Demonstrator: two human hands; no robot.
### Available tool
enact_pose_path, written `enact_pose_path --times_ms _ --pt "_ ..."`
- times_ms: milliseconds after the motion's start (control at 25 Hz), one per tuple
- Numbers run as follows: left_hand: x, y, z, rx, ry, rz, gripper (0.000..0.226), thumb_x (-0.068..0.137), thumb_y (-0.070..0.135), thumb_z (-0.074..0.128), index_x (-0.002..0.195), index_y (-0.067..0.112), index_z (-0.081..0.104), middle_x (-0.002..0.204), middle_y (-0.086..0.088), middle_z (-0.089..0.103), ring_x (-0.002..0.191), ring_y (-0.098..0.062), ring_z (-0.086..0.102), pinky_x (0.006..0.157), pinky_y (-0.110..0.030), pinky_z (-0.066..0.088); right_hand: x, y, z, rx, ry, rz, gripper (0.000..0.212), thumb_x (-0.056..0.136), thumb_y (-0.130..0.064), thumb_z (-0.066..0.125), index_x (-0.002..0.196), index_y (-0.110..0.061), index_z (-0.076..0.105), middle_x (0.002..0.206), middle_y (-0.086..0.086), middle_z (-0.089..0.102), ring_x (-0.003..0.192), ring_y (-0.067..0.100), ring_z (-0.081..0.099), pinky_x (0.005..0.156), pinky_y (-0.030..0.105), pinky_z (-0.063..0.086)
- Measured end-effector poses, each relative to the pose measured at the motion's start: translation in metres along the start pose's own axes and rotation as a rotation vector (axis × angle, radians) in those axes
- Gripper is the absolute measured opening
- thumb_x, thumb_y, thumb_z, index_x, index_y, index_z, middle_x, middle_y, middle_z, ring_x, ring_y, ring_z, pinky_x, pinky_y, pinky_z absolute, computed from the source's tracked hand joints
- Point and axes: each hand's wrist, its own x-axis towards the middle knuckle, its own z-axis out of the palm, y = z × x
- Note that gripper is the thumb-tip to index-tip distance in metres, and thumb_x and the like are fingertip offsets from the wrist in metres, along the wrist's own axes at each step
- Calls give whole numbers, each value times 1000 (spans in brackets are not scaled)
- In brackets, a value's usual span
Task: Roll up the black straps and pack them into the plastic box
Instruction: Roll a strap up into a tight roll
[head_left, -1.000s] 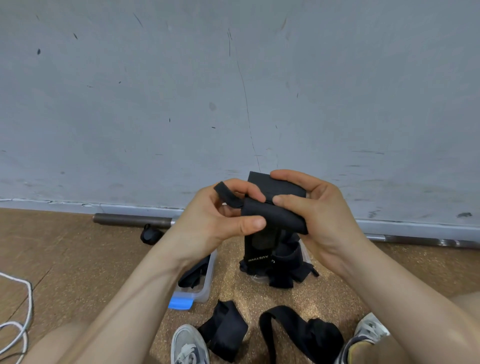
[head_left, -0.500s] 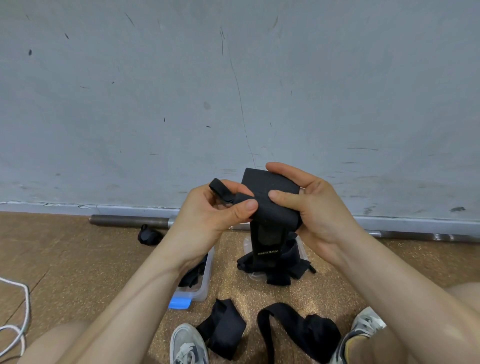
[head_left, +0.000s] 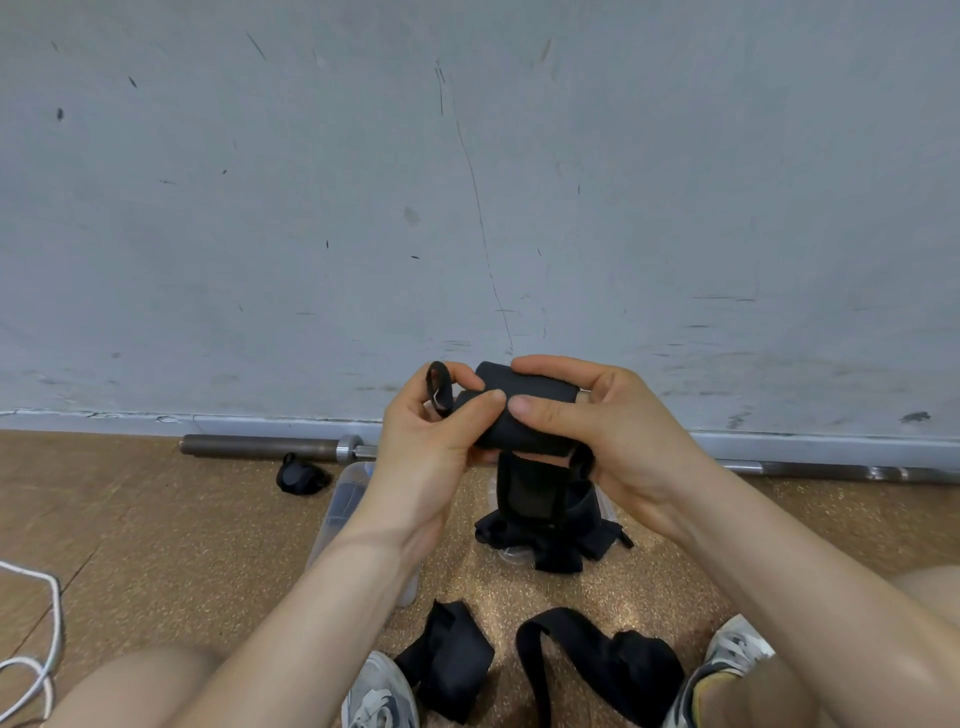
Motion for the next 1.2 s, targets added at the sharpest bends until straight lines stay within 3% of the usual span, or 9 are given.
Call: enact_pose_path --times_ms 80,160,280,400,560,760,920,1000,1200 --pt "-2 5 -2 -9 -58 -102 13 84 16 71 92 17 61 79 -6 66 62 -15 64 52 -22 51 2 -6 -3 -14 14 17 49 66 -13 78 114 -7 69 105 17 74 89 27 74 72 36 62" --pt "0 13 -7 -59 -229 -153 29 76 14 72 104 18 64 83 -5 67 64 -14 65 57 -22 52 3 -11 -7 82 35 55 45 68 -13 74 111 -3 70 101 16 75 85 23 75 64 33 61" --pt "6 16 -15 -47 -332 -16 38 74 -2 76 106 14 63 86 0 70 72 -11 68 62 -20 53 2 -11 -6 212 37 106 42 70 -13 71 109 0 70 98 15 75 82 22 75 62 31 60" --pt "9 13 -17 42 -263 87 32 72 8 83 98 9 64 85 -2 71 80 -12 68 70 -20 53 0 -7 2 215 15 124 35 76 -17 69 107 0 70 99 16 75 87 26 75 63 31 60" --pt "7 11 -12 19 -96 50 27 68 24 73 89 7 69 84 -4 75 83 -18 72 75 -27 58 -1 -11 1 -70 -6 125 38 85 -38 66 109 -10 72 102 8 77 94 24 75 77 32 58" --pt "5 14 -4 44 43 -88 31 70 37 72 87 12 73 79 -4 75 65 -14 67 56 -18 49 0 -8 6 -97 111 -44 50 62 -29 79 106 -5 73 92 8 78 86 19 75 74 22 57" --pt "-2 7 8 75 66 -152 31 81 41 69 92 13 76 84 -5 76 66 -16 66 60 -23 47 -1 3 16 -80 234 -139 45 68 -17 87 108 -11 68 86 0 76 82 15 74 71 25 58" --pt "-4 4 13 88 55 -197 37 88 43 65 97 9 75 81 -8 74 67 -16 67 61 -24 45 -2 8 21 -57 300 -167 55 69 -15 88 117 -18 60 86 -3 72 81 14 74 69 27 59" --pt "-6 4 19 127 -81 -304 44 98 48 49 101 11 71 79 -13 75 62 -19 70 60 -26 50 -2 6 20 -124 391 -170 66 74 -22 85 129 -30 49 92 0 65 74 12 72 61 21 54"
